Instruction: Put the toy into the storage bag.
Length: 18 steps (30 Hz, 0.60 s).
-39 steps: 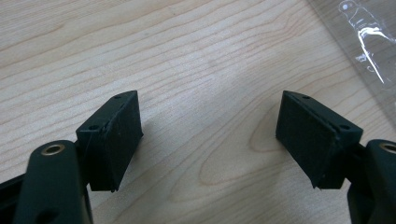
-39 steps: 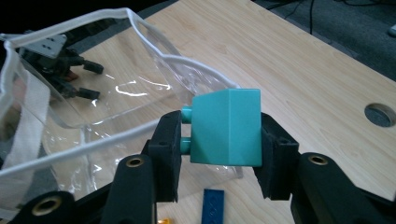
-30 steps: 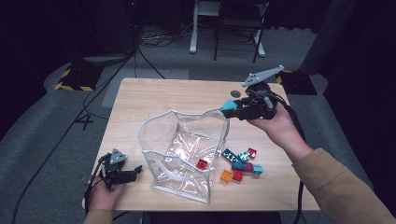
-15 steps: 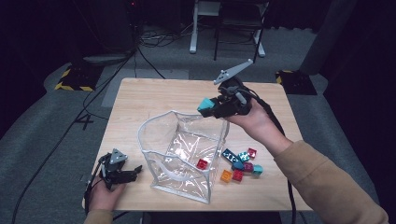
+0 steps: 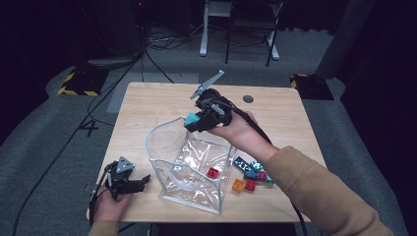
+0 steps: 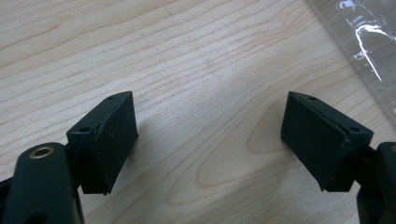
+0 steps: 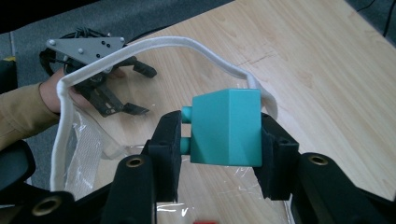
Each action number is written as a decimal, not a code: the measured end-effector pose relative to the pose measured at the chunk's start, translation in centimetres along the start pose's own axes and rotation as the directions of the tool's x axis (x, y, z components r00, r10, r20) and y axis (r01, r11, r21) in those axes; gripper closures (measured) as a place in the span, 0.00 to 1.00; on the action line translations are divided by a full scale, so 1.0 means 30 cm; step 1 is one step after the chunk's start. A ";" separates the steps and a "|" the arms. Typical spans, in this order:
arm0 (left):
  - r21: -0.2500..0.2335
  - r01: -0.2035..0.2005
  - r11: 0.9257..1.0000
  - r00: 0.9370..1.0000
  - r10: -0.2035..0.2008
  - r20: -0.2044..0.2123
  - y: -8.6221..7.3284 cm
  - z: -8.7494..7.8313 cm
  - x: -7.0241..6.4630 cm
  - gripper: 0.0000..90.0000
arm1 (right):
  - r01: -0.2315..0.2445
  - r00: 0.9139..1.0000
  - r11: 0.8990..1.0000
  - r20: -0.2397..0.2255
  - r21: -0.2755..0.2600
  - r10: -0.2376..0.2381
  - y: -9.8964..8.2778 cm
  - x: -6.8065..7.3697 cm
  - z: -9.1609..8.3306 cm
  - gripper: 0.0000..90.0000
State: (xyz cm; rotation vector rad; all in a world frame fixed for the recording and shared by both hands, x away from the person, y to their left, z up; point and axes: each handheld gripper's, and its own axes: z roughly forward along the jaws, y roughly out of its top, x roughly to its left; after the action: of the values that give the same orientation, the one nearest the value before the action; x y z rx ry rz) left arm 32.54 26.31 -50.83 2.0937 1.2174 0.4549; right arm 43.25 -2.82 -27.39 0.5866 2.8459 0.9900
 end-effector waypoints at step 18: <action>0.001 0.001 1.000 1.000 -0.001 0.000 0.001 0.001 0.000 0.21 | -0.005 1.000 0.974 -0.001 0.225 0.005 0.033 0.012 0.225 0.63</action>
State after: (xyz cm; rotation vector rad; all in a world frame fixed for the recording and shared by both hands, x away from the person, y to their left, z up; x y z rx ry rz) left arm 32.55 26.29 -50.82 2.0939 1.2186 0.4543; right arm 44.52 1.96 -32.08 0.6102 2.9813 0.6710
